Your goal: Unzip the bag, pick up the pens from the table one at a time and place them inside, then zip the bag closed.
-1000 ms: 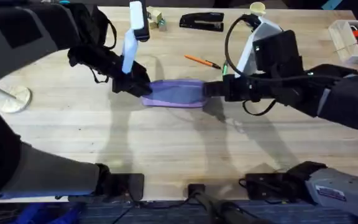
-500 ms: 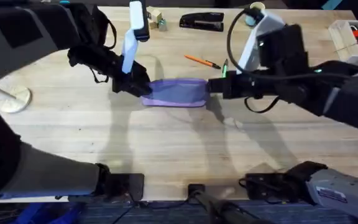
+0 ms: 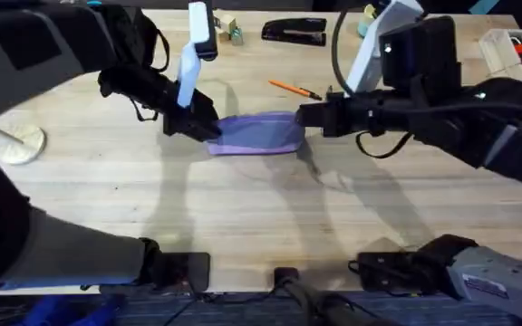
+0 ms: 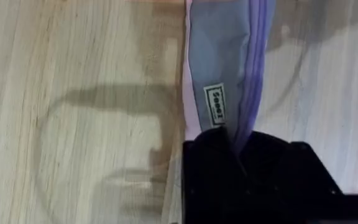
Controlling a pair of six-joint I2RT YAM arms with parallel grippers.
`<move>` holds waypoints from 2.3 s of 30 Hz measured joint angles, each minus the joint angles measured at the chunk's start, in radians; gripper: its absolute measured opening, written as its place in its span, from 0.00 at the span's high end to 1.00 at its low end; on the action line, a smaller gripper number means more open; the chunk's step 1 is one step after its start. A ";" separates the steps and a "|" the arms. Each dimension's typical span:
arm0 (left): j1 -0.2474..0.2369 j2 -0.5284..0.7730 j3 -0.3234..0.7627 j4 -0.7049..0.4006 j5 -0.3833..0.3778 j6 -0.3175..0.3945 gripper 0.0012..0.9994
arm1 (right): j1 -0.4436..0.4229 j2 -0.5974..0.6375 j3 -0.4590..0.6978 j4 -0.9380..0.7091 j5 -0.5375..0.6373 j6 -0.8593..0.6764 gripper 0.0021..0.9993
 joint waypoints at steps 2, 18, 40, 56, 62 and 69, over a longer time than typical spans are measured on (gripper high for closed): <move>0.000 0.000 0.000 0.000 0.000 0.000 0.96 | 0.012 0.000 0.001 0.000 0.003 -0.010 0.97; 0.000 0.000 0.000 0.001 0.000 0.000 0.96 | 0.109 0.065 0.005 0.126 0.018 -0.045 0.97; 0.011 0.000 0.000 0.005 -0.020 0.000 0.96 | 0.292 0.361 0.171 0.331 0.055 -0.045 0.97; 0.013 0.000 0.002 -0.004 -0.029 0.000 0.96 | 0.330 0.411 0.313 0.136 0.049 -0.168 0.97; 0.012 0.000 0.002 -0.008 -0.026 0.000 0.96 | 0.382 0.411 0.375 0.034 0.035 -0.335 0.97; 0.012 0.000 0.002 -0.009 -0.026 0.001 0.96 | 0.386 0.411 0.375 0.033 0.038 -0.385 0.86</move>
